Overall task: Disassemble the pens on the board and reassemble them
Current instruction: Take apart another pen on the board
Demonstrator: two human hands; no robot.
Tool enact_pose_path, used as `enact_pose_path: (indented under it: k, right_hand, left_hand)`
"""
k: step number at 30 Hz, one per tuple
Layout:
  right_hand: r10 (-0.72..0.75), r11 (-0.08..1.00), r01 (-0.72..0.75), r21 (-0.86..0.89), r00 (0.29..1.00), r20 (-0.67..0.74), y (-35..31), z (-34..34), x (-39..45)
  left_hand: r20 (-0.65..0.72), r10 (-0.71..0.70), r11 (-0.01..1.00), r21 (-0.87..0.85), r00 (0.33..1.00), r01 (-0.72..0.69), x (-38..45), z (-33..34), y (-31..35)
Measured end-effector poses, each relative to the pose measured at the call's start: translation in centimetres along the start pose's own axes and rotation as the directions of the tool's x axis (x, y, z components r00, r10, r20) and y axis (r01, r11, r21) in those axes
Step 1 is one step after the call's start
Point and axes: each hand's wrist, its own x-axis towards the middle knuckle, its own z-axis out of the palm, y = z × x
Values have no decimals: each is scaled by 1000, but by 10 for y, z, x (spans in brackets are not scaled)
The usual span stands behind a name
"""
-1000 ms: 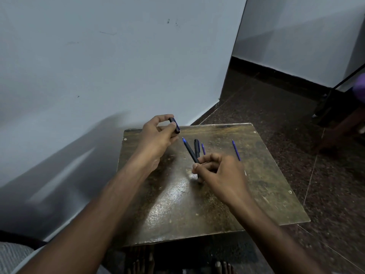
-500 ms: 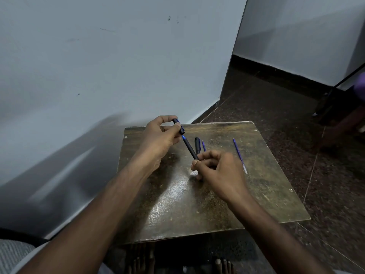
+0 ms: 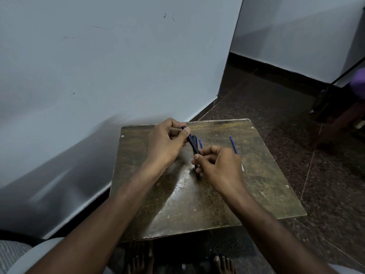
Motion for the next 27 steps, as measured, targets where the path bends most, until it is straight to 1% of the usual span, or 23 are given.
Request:
enact_pose_path:
  k: [4, 7, 11, 13, 14, 16, 17, 18, 20, 21, 24, 27]
  right_hand:
    - [-5, 1000, 5, 30, 1000, -10, 3, 3, -3]
    - [6, 999, -6, 38, 1000, -11, 5, 3, -3]
    - [26, 996, -30, 89, 998, 55, 1, -2, -4]
    - [41, 995, -48, 85, 996, 77, -2, -5, -1]
    - [52, 995, -57, 79, 996, 66, -4, -8, 1]
    - [76, 994, -77, 81, 997, 15, -4, -15, 8]
    - [80, 994, -78, 80, 997, -18, -4, -20, 11]
    - [77, 995, -73, 75, 996, -53, -3, -24, 14]
    - [70, 995, -60, 79, 990, -121, -2, -33, 18]
    - [67, 994, -54, 94, 987, -144, -2, -36, 19]
    - [67, 991, -46, 129, 984, -162, -3, -40, 21]
    - [52, 995, -38, 96, 987, -152, -3, -41, 24]
  left_hand:
    - [38, -13, 999, -41, 999, 14, 0, 2, 0]
    - [40, -8, 999, -45, 999, 9, -2, 5, -1]
    - [81, -24, 996, -79, 996, 30, -3, 6, 2]
    - [111, 13, 1000, -14, 994, -12, -3, 5, 6]
    - [136, 39, 999, 29, 990, -43, -3, 5, 8]
    - [160, 55, 991, 113, 986, -73, -3, 7, 9]
    - [147, 48, 981, 179, 988, -74, -3, 8, 8]
    - [124, 45, 955, 286, 991, -79, -3, 9, 6]
    - [112, 70, 846, 520, 991, -119, -4, 11, 2]
    - [125, 75, 799, 586, 989, -135, -6, 12, -1]
    - [159, 16, 717, 687, 987, -122, -10, 21, -3]
    - [159, 9, 585, 799, 987, -135, -14, 30, -3]
